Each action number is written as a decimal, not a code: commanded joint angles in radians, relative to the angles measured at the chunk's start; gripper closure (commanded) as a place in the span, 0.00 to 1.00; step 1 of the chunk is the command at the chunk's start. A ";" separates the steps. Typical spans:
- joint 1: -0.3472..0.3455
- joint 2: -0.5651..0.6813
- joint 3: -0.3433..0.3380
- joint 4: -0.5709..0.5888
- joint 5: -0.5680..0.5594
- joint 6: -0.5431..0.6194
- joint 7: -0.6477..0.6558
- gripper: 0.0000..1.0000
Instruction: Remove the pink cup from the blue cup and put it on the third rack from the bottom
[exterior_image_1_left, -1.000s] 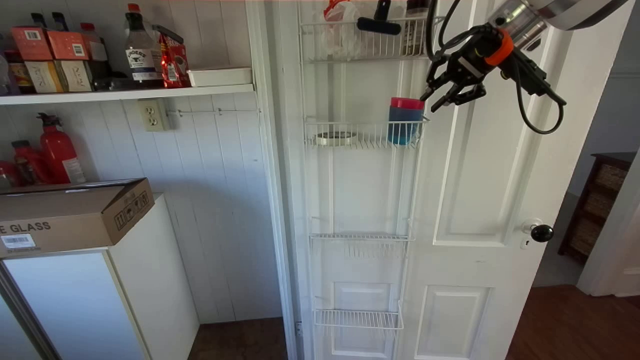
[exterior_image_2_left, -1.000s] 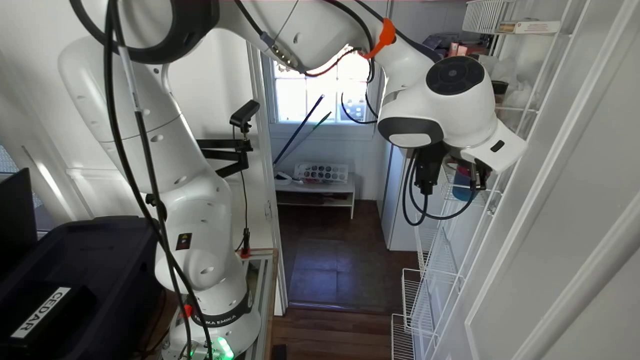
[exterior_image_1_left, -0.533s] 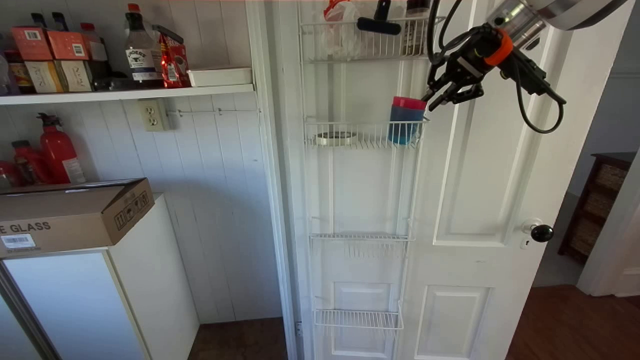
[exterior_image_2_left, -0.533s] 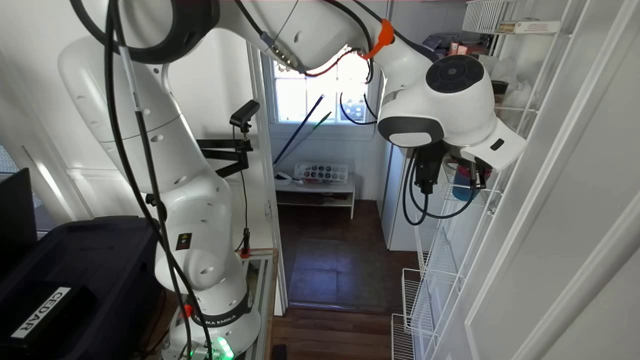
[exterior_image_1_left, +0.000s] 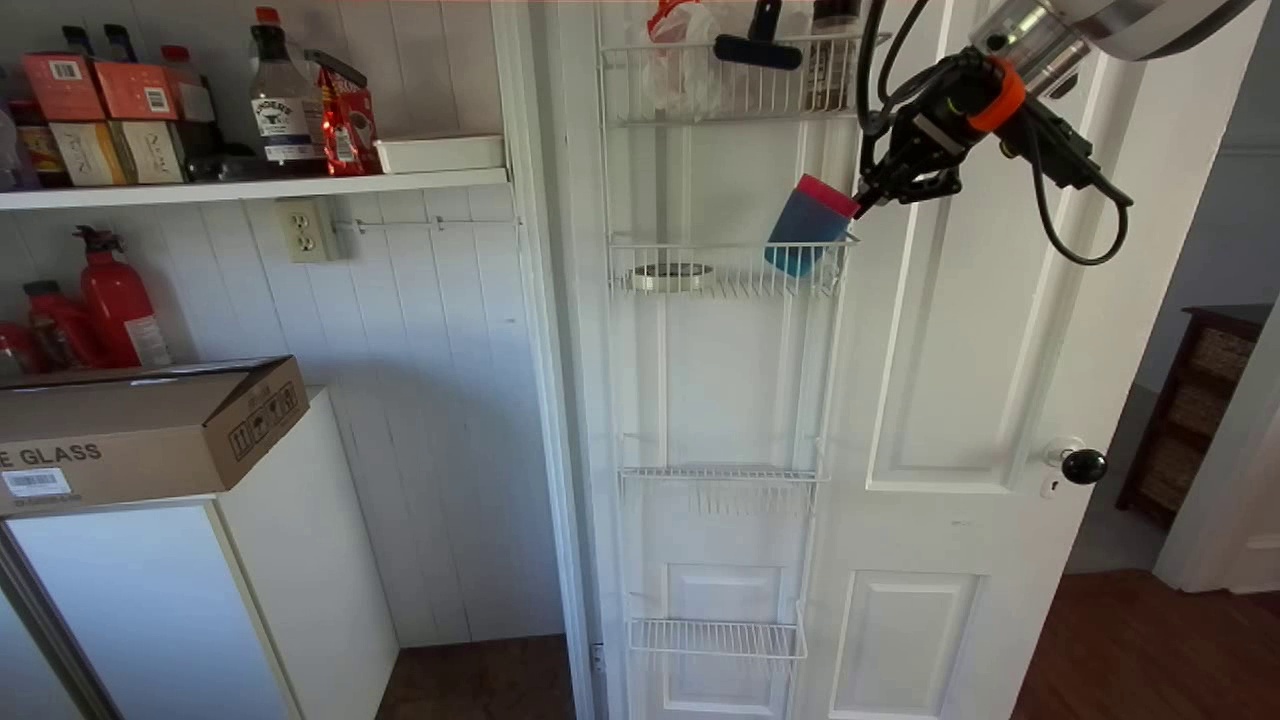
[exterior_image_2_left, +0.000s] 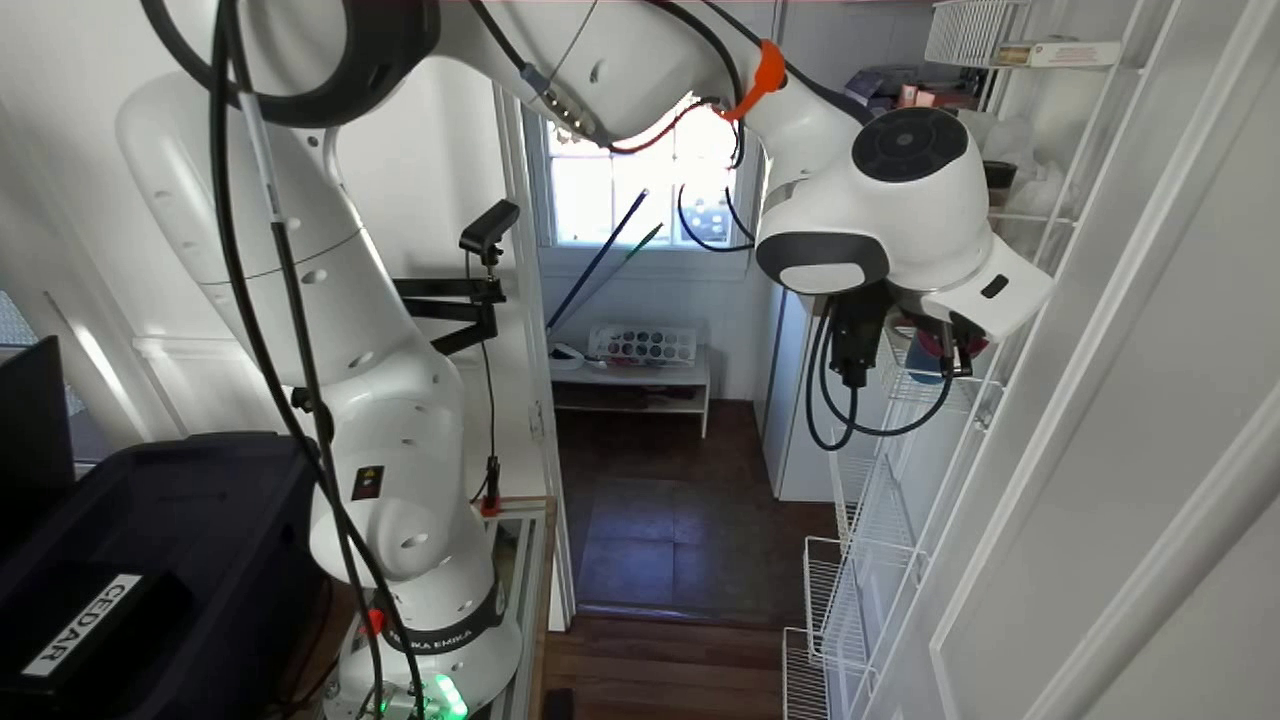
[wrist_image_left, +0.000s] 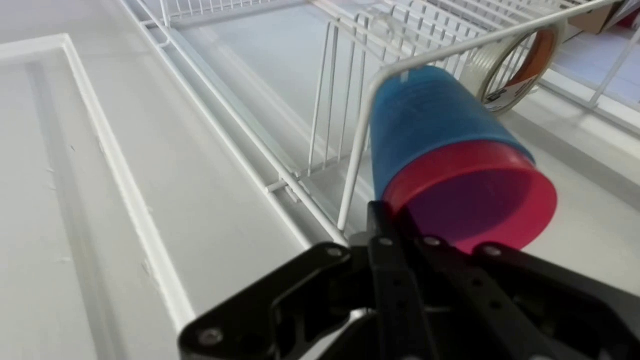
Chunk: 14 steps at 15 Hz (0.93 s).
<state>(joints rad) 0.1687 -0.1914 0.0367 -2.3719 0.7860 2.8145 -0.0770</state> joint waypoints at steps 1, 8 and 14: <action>-0.019 -0.030 0.011 -0.007 -0.065 -0.011 0.048 0.99; -0.040 -0.074 0.023 -0.004 -0.235 -0.070 0.151 0.99; -0.137 -0.064 0.102 -0.035 -0.518 0.049 0.443 0.99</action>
<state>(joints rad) 0.0964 -0.2377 0.0884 -2.3840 0.4010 2.8065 0.2187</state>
